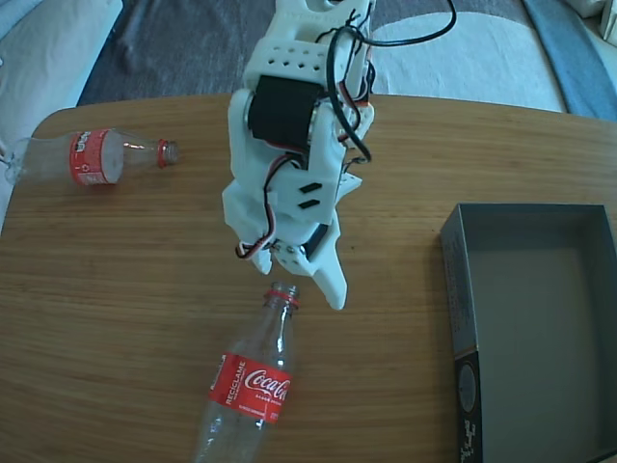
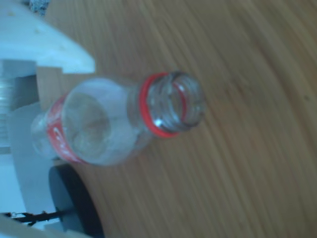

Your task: Grasp the bottles and put them in the box.

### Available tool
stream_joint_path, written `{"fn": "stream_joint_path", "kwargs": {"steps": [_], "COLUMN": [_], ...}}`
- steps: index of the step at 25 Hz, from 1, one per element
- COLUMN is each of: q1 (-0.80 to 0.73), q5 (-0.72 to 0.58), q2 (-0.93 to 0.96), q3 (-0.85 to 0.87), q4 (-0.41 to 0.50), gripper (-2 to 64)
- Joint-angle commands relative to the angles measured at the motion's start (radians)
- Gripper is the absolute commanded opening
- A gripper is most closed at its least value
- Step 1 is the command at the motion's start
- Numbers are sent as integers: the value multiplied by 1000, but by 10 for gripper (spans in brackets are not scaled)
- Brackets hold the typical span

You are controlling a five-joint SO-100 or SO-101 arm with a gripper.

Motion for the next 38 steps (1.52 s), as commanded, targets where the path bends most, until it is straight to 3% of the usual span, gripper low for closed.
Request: {"fn": "stream_joint_path", "kwargs": {"steps": [1, 6, 16, 24, 38], "q1": [5, 5, 52, 64, 64], "q5": [-6, -9, -172, -176, -176], "q2": [0, -37, -115, -189, -308], "q3": [-60, -58, -60, -61, -81], "q4": [-2, -11, -63, -199, -272], "gripper": [428, 427, 420, 420, 420]}}
